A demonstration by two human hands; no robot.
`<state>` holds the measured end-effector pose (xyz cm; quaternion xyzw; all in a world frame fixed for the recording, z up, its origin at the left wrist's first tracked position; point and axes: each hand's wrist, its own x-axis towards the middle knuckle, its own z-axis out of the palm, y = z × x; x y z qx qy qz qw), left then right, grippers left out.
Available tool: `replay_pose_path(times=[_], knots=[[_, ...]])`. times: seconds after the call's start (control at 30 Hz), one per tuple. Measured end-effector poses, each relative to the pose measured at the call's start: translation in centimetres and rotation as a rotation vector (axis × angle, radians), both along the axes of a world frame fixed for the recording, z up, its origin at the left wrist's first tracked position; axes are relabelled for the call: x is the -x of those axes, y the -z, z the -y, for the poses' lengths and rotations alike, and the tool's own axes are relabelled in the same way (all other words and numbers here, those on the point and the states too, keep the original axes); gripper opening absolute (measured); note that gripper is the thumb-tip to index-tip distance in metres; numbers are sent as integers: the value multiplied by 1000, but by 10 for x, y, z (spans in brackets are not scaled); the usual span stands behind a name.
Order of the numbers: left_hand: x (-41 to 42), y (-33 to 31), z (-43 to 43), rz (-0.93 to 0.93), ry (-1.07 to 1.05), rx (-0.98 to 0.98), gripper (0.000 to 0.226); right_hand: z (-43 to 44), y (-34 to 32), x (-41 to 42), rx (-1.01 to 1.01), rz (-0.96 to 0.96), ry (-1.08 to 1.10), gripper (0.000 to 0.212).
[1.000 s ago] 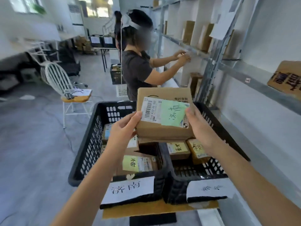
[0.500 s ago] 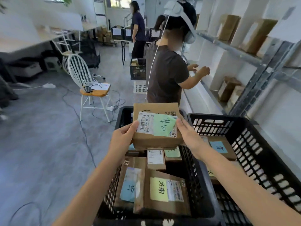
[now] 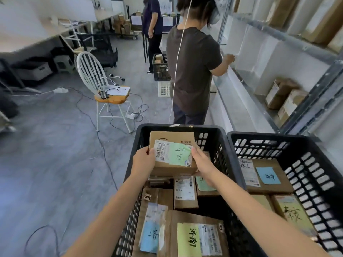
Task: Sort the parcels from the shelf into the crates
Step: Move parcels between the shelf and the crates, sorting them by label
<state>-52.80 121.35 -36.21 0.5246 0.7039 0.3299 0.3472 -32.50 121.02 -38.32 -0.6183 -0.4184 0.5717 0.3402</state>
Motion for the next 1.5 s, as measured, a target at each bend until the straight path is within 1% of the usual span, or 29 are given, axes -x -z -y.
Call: replay_pose_path(times=[0.13, 0.23, 0.37, 0.43, 0.47, 0.53, 0.6, 0.63, 0.73, 0.83, 0.93, 1.03, 1.13, 1.23, 1.37, 1.5], knots=[[-3, 9, -17, -62, -72, 66, 21, -22, 6, 5, 20, 37, -38, 52], [-6, 10, -24, -90, -115, 46, 18, -33, 11, 9, 45, 48, -54, 53], [-11, 10, -32, -99, -135, 18, 23, -40, 15, 14, 70, 11, -50, 56], [-9, 10, -33, -99, -126, -1, 38, -41, 15, 17, 63, 7, -63, 57], [-9, 10, -32, -97, -110, -31, 41, -40, 15, 17, 61, 8, -75, 57], [-9, 7, -26, -95, -44, -108, 44, -37, 13, 17, 56, 55, -115, 61], [-10, 1, -22, -95, 49, -166, 55, -33, 8, 15, 22, 176, -151, 66], [-11, -1, -21, -101, 95, -200, 56, -30, 5, 13, -12, 246, -157, 67], [-16, -8, -19, -111, 206, -237, 52, -19, -13, 4, -129, 404, -149, 63], [-28, -18, -13, -182, 313, -295, 45, -2, -38, -13, -274, 565, -140, 57], [-50, -32, -2, -204, 445, -341, 46, 21, -65, -38, -392, 744, -154, 57], [-79, -54, 11, -251, 591, -454, 46, 48, -92, -67, -471, 915, -163, 56], [-111, -80, 27, -241, 715, -570, 43, 78, -117, -98, -491, 1041, -159, 56], [-149, -106, 48, -243, 843, -622, 44, 112, -144, -132, -483, 1128, -93, 61], [-206, -141, 82, -264, 949, -710, 49, 166, -182, -178, -494, 1178, 70, 60], [-268, -175, 132, -208, 1025, -777, 55, 231, -213, -224, -474, 1138, 265, 60]])
